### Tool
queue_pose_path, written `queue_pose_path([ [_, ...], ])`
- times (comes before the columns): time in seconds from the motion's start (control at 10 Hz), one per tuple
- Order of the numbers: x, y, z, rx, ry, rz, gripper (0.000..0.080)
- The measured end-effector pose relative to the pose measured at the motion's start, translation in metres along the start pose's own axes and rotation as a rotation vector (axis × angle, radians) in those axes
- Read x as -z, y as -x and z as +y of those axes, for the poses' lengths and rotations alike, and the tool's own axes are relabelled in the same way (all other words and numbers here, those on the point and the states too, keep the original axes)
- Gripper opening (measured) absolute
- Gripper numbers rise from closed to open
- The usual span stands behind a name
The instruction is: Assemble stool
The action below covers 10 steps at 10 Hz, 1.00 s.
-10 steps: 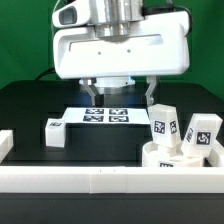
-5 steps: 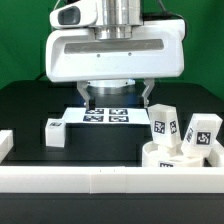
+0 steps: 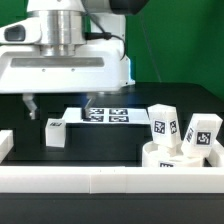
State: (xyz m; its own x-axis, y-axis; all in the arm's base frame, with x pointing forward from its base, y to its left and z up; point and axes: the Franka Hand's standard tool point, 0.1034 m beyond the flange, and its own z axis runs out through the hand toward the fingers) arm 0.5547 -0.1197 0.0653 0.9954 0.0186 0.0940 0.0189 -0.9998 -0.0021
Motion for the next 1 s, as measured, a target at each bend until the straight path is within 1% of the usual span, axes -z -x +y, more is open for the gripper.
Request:
queue_pose_path([
  [0.3, -0.001, 0.0, 0.0, 0.001, 0.0, -0.002, 0.0649],
  [0.4, -0.006, 0.006, 0.004, -0.012, 0.002, -0.012, 0.0649],
  [0.6, -0.023, 0.023, 0.012, -0.034, 0.014, -0.02, 0.0649],
  [0.7, -0.023, 0.025, 0.008, -0.039, -0.001, -0.048, 0.0649],
  [0.9, -0.023, 0.024, 0.008, -0.037, -0.002, -0.048, 0.0649],
  [1.0, -0.024, 0.032, 0.002, -0.073, -0.03, -0.151, 0.0649],
])
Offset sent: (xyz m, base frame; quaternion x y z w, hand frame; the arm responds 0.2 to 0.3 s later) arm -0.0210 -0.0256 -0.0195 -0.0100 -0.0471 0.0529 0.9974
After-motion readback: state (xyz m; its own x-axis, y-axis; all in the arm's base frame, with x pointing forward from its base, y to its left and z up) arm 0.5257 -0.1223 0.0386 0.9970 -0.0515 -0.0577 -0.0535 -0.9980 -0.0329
